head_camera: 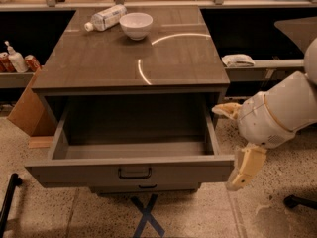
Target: Close top drawer
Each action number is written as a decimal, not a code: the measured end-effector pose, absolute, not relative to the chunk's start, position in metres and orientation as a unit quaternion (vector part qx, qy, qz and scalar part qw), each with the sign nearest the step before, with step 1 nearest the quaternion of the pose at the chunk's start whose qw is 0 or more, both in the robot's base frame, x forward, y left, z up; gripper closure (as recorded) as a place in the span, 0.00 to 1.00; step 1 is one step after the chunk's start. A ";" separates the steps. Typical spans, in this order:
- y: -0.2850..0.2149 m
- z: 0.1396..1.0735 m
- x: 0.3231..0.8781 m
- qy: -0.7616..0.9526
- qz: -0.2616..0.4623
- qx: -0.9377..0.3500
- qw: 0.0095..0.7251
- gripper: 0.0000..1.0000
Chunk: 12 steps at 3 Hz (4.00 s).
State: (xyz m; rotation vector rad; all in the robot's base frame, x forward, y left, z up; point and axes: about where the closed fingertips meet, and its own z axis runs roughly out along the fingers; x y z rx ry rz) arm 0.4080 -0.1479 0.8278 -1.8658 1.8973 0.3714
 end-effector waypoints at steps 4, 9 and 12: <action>-0.139 0.764 0.376 0.676 0.186 -0.681 0.211 0.49; -0.129 0.630 0.409 0.729 0.172 -0.646 0.149 1.00; -0.124 0.616 0.454 0.756 0.151 -0.613 0.172 1.00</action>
Offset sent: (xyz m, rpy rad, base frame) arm -0.0042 0.0071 -0.0120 -0.0031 0.0264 0.0472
